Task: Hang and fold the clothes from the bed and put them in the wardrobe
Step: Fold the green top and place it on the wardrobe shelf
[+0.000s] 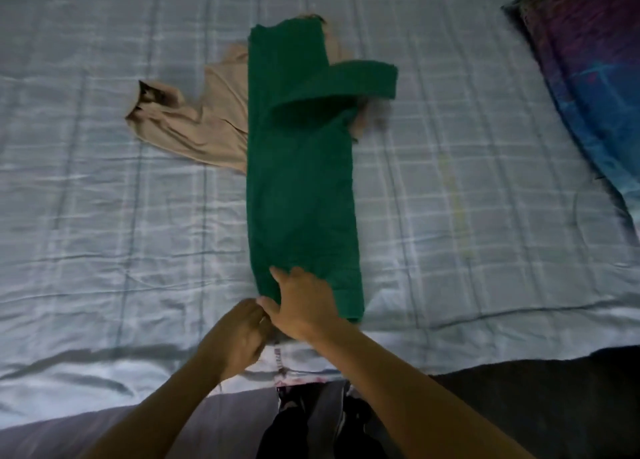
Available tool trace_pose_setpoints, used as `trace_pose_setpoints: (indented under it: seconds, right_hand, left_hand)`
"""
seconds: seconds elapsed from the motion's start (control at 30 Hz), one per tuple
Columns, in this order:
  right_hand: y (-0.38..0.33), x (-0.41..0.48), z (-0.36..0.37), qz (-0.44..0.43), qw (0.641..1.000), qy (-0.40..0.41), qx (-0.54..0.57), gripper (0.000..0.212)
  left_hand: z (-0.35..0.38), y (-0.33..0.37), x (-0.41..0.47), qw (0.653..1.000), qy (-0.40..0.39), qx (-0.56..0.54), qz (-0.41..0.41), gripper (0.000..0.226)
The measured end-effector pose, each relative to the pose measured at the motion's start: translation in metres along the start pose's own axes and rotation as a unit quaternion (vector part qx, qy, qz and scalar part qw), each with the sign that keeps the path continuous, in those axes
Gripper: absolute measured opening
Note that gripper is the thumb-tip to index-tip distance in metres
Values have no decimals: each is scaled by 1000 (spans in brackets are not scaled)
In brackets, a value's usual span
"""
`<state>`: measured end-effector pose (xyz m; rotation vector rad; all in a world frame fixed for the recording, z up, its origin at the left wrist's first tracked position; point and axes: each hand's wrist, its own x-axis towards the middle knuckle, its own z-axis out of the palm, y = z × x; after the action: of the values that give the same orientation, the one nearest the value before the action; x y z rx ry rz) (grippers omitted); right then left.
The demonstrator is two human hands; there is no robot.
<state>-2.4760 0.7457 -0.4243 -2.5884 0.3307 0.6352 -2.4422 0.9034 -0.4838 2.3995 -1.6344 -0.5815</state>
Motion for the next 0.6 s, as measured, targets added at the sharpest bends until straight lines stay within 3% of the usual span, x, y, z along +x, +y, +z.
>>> trace_pose_setpoints:
  seconds: [0.1, 0.17, 0.23, 0.3, 0.4, 0.6]
  right_hand:
    - [16, -5, 15, 2, 999, 32, 25, 47]
    - [36, -12, 24, -30, 997, 72, -12, 38]
    - [54, -20, 30, -49, 991, 109, -66, 43]
    - [69, -27, 32, -33, 989, 102, -100, 63]
    - [90, -30, 36, -28, 988, 26, -152, 89]
    - [102, -15, 50, -30, 986, 48, -158, 95]
  left_hand:
    - [-5, -6, -26, 999, 41, 7, -26, 18]
    - [-6, -4, -28, 996, 75, 19, -52, 24]
    - [-5, 4, -19, 993, 99, 16, -56, 33]
    - [1, 15, -5, 996, 73, 29, -44, 45]
    - [5, 26, 22, 996, -5, 70, -56, 60]
    - [14, 24, 47, 988, -68, 95, -106, 88]
